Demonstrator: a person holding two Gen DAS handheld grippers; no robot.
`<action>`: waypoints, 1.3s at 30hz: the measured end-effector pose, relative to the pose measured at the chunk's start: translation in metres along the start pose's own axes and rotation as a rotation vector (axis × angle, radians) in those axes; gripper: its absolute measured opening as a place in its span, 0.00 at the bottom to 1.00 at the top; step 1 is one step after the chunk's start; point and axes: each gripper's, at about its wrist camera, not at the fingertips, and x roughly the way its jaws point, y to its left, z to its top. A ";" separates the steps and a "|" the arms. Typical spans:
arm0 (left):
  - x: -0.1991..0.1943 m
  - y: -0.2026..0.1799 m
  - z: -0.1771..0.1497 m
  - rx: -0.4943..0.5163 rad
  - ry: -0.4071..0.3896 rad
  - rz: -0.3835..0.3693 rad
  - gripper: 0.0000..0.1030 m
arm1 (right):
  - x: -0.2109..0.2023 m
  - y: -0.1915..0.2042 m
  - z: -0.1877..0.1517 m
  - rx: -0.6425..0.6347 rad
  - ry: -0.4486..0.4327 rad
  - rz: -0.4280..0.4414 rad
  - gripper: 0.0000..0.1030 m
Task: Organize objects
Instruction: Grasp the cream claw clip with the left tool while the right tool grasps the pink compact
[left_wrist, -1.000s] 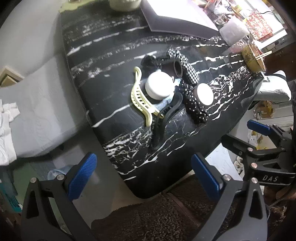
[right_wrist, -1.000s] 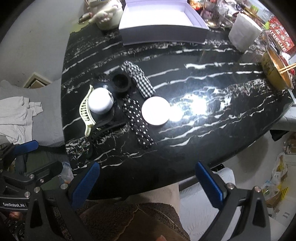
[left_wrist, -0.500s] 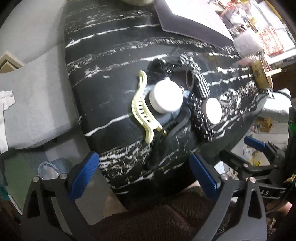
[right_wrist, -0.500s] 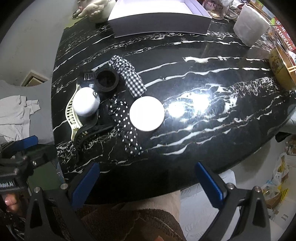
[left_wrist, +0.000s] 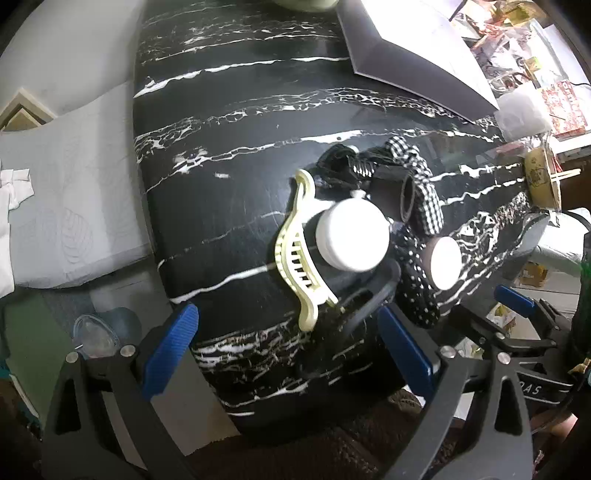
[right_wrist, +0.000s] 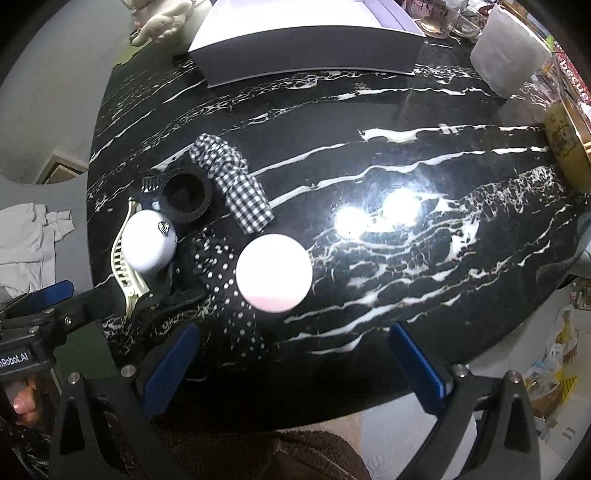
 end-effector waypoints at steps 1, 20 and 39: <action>0.002 0.000 0.003 -0.009 0.000 -0.003 0.96 | 0.002 -0.001 0.002 0.001 0.001 0.000 1.00; 0.035 0.004 0.031 -0.159 0.040 -0.023 0.86 | 0.029 -0.001 0.032 0.057 0.058 0.060 0.78; 0.041 0.011 0.028 -0.438 -0.043 -0.029 0.27 | 0.036 0.029 0.053 0.031 0.051 0.082 0.51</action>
